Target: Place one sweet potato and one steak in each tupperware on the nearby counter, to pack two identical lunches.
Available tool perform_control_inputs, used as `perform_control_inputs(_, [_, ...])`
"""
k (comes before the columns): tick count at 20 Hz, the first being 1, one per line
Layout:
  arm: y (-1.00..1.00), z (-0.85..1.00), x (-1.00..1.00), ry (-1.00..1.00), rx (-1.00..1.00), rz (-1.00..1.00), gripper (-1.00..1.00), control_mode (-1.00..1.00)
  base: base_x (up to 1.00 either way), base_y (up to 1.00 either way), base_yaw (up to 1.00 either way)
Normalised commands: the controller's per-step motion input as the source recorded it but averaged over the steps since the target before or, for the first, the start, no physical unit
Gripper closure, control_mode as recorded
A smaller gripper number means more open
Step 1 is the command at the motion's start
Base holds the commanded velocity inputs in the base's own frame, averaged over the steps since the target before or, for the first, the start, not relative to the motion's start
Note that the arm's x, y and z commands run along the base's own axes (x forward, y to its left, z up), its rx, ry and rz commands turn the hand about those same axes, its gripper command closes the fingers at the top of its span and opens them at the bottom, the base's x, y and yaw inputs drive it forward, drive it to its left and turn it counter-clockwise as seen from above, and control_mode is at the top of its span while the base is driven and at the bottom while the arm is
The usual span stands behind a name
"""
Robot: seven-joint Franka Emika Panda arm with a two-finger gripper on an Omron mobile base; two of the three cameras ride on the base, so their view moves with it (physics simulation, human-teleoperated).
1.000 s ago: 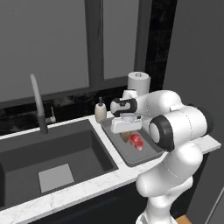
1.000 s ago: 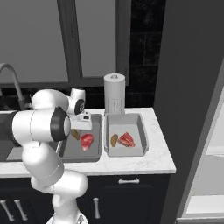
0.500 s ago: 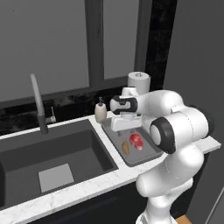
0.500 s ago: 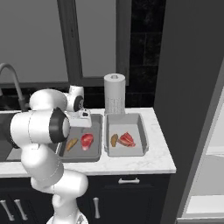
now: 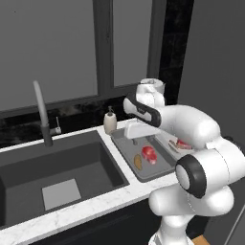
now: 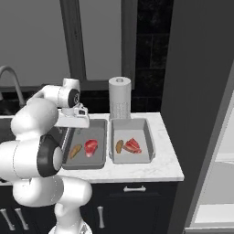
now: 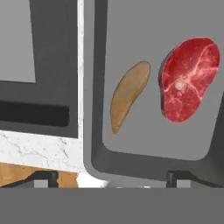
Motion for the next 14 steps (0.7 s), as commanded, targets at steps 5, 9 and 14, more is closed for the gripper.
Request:
perform_control_inputs(5, [0.0, 0.28, -1.0, 0.0, 0.0, 0.0, -1.0, -1.0, 0.0, 0.0, 0.0])
perform_control_inputs(9, [0.02, 0.18, -1.0, 0.0, 0.0, 0.0, -1.0, -1.0, 0.0, 0.0, 0.0])
perform_control_inputs(14, [-0.02, 0.62, -0.63, -0.07, -0.04, 0.0, -1.0, -1.0, 0.0, 0.0, 0.0])
